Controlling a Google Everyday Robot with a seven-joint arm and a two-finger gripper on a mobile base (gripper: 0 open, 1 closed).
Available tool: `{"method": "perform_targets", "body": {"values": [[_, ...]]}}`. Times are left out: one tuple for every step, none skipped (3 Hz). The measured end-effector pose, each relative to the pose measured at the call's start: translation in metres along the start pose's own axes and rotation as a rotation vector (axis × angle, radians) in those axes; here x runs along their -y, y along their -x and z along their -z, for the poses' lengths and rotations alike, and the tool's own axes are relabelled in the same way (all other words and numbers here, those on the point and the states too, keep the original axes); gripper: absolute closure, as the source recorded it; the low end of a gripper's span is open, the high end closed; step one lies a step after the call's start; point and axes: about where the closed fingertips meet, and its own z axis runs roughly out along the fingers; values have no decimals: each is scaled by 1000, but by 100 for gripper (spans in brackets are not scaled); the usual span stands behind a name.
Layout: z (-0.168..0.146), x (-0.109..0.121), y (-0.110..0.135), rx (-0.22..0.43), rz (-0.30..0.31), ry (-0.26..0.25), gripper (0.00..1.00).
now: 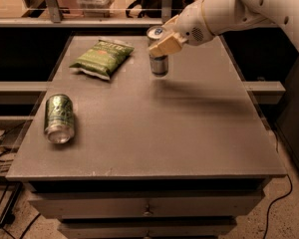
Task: Move redbull can near green can
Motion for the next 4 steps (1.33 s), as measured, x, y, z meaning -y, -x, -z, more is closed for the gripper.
{"method": "perform_targets", "body": {"values": [[-18, -46, 43, 63, 105, 144, 100], [-21, -53, 49, 72, 121, 165, 100], [-24, -55, 48, 69, 119, 174, 100], [-39, -77, 68, 77, 163, 258, 100]]}}
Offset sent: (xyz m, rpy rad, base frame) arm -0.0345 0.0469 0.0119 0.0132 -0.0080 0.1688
